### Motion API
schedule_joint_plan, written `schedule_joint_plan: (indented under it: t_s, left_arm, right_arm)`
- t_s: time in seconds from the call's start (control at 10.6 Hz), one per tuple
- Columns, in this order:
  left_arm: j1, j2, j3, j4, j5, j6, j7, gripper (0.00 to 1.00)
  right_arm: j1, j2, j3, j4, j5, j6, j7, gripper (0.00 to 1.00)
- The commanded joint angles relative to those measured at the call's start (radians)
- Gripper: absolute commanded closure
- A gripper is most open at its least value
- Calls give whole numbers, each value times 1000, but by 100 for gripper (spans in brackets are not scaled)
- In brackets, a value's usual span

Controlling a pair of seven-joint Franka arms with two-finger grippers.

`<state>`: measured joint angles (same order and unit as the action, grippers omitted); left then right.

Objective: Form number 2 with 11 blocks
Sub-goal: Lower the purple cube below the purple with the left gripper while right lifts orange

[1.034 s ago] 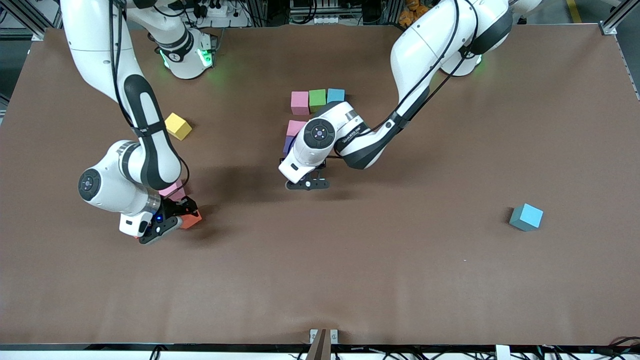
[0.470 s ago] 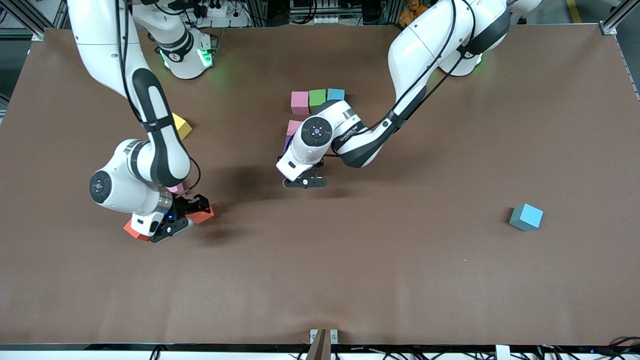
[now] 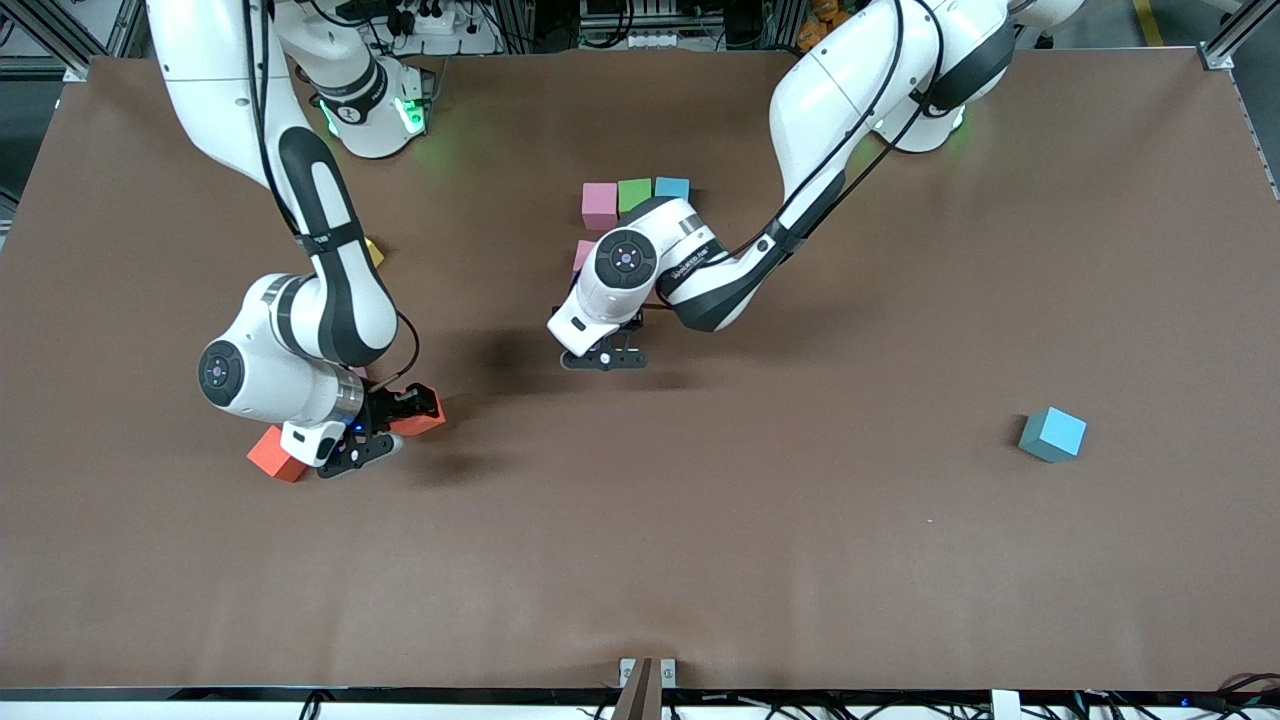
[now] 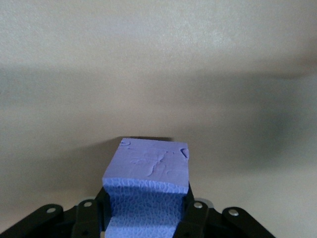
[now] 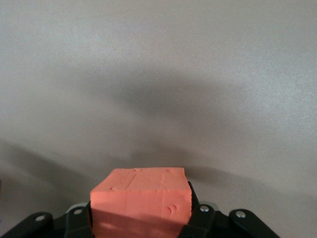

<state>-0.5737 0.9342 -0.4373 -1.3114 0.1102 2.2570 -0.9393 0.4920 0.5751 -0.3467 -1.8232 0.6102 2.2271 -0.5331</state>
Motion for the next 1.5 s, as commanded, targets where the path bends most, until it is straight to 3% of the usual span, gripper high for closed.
schedule_joint_plan:
  t_s: [0.0, 1.13, 1.22, 1.32, 1.41]
  left_arm:
    - [-20, 8, 17, 11, -30, 1, 11, 47]
    - [-18, 0, 17, 4, -15, -33, 13, 46]
    - [-20, 0, 17, 4, -15, -33, 11, 40]
    - [-20, 2, 17, 4, -17, -33, 10, 25]
    - [-12, -1, 17, 4, -27, -36, 11, 0]
  right_arm:
    - [3, -23, -6, -8, 5, -18, 18, 78]
    - [0, -23, -6, -7, 5, -18, 16, 78]
    - [0, -23, -6, -7, 5, -18, 16, 78]
    - [0, -23, -6, -7, 5, -18, 15, 78]
    - [0, -23, -6, -7, 5, -18, 15, 78]
